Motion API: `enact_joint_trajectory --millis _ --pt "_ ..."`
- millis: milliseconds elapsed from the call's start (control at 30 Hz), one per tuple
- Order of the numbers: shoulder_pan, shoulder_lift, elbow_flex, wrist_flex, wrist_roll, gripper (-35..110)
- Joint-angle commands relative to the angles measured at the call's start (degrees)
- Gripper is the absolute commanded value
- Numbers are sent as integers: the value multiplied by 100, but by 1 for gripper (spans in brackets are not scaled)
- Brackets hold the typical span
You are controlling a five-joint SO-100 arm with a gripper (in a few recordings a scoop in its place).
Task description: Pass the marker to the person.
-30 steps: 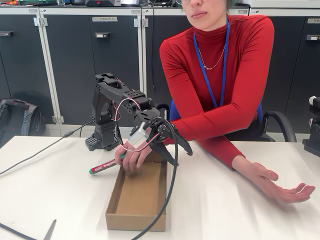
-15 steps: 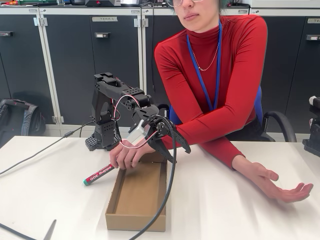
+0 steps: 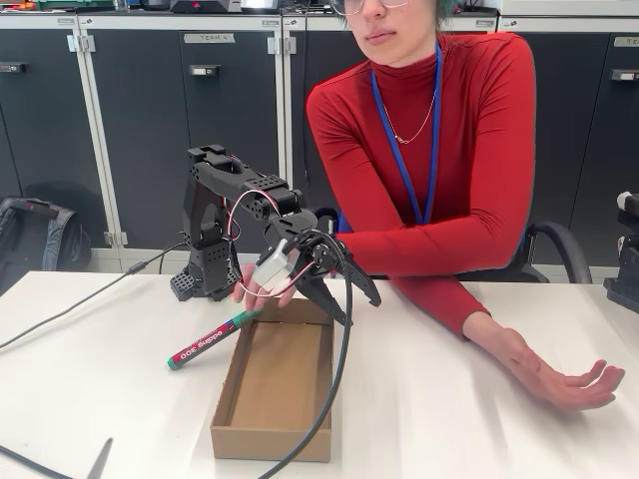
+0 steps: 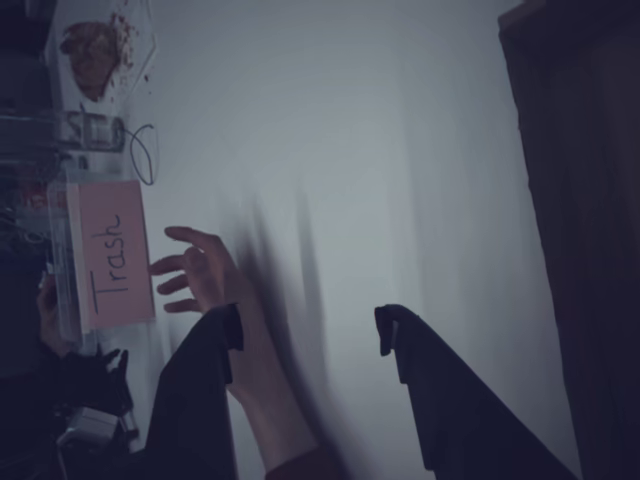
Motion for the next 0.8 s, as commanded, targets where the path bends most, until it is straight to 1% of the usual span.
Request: enact_joint_trajectory --millis 0,767 --pt "53 387 -123 -149 -26 30" --pt "88 413 -79 -167 -70 30"
